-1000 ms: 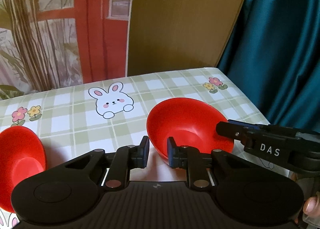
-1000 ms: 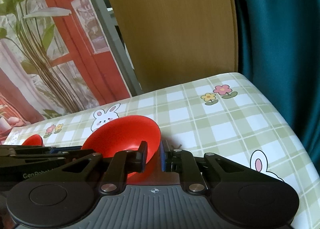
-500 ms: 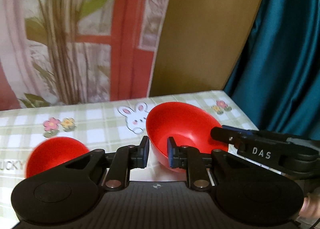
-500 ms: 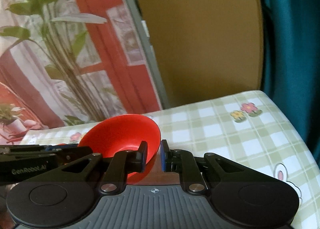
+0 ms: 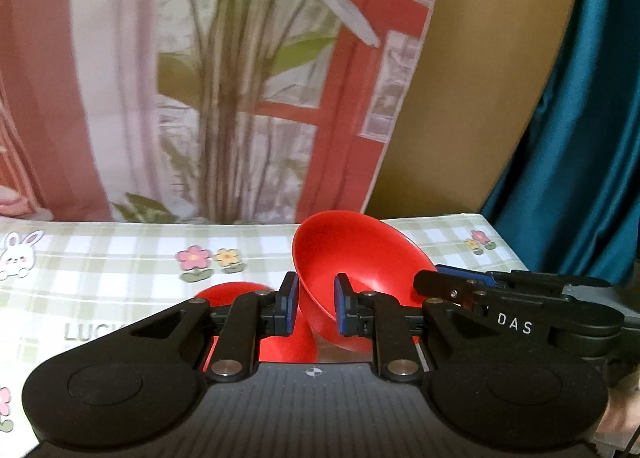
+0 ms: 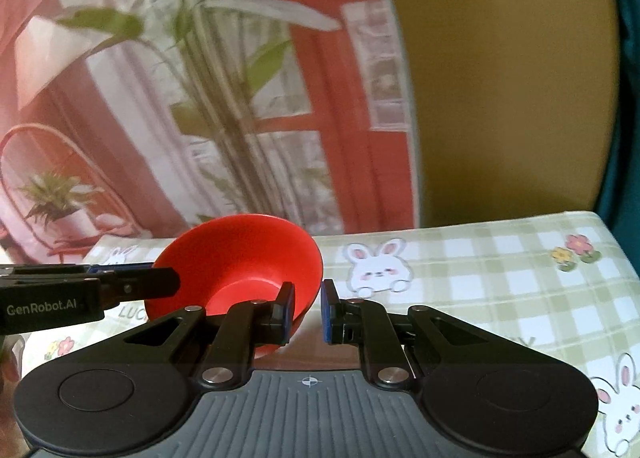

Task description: Organize plates and bowls

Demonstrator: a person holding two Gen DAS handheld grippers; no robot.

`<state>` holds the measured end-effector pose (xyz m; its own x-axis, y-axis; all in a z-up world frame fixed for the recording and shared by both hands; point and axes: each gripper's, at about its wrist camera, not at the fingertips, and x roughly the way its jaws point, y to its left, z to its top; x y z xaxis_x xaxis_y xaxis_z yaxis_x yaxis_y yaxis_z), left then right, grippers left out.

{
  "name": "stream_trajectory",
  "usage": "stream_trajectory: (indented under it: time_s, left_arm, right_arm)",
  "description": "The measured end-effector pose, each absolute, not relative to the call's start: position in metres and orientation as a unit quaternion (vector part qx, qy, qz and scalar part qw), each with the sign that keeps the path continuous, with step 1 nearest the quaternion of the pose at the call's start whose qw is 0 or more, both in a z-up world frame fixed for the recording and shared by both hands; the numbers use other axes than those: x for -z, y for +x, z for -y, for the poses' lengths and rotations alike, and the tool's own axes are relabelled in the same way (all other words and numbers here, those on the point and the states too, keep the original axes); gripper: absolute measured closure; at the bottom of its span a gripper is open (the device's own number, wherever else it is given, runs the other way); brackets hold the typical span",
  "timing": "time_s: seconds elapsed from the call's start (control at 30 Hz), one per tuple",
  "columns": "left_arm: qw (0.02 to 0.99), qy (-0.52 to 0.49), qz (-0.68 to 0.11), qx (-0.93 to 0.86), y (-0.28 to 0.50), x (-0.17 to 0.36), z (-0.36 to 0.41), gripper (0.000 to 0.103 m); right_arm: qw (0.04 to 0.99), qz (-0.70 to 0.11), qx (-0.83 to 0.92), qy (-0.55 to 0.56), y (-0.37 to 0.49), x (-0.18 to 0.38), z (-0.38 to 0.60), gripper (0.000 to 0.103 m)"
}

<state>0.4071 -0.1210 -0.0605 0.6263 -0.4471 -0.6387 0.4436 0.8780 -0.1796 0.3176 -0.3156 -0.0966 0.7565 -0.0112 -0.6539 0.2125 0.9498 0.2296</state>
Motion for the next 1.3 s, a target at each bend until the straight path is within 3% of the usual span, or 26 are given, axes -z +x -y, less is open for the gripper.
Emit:
stream_trajectory:
  time_s: [0.43,1.3]
  left_arm:
    - [0.907,-0.023,-0.368,0.206,0.412,0.081,0.064,0.083]
    - [0.900,-0.009,-0.394,0.188,0.419,0.115,0.057,0.082]
  right_arm:
    - [0.917,-0.378,0.019,0.123,0.356,0.113,0.270,0.090]
    - [0.901,-0.419,0.017,0.109,0.366,0.137,0.254,0.087]
